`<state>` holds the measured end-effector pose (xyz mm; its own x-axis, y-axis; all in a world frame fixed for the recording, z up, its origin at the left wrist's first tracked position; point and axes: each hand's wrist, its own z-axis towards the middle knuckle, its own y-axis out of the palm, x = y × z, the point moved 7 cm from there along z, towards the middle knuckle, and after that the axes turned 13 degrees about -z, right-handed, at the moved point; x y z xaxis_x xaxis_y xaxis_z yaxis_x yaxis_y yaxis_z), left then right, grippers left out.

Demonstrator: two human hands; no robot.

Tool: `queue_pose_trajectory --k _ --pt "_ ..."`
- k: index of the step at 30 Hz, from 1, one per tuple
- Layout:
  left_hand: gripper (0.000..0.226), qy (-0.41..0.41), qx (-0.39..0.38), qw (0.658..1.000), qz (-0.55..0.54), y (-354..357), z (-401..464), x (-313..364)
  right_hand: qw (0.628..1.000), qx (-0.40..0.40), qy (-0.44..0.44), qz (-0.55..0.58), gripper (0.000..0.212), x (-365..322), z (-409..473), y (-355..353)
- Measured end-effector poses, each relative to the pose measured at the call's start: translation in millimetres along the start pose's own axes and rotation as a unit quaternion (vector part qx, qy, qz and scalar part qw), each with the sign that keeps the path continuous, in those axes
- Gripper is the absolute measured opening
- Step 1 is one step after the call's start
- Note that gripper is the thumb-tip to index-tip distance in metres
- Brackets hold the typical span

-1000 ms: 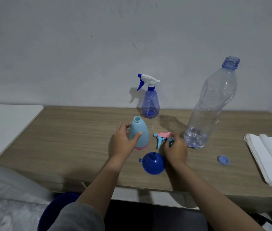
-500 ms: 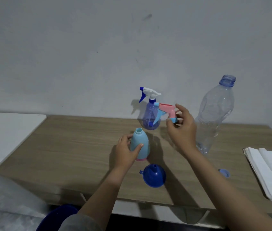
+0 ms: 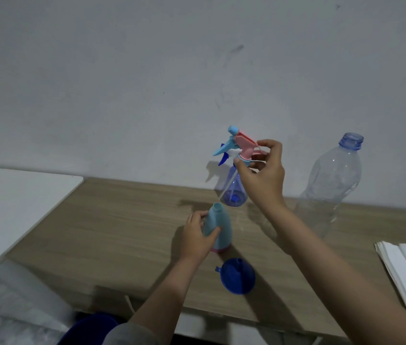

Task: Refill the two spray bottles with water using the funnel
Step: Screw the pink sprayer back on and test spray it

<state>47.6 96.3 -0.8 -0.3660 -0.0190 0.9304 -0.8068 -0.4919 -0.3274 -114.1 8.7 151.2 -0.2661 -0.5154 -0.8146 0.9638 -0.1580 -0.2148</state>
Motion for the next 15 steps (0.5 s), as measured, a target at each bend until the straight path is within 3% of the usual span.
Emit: queue_pose_trajectory --k 9,15 --pt "0.046 -0.001 0.0 1.0 0.01 0 1 0 0.998 -0.054 -0.01 -0.034 0.05 18 -19 26" --pt "0.045 0.003 0.001 1.0 0.008 0 0 1 1.0 -0.009 -0.018 -0.01 0.047 5 -6 14"
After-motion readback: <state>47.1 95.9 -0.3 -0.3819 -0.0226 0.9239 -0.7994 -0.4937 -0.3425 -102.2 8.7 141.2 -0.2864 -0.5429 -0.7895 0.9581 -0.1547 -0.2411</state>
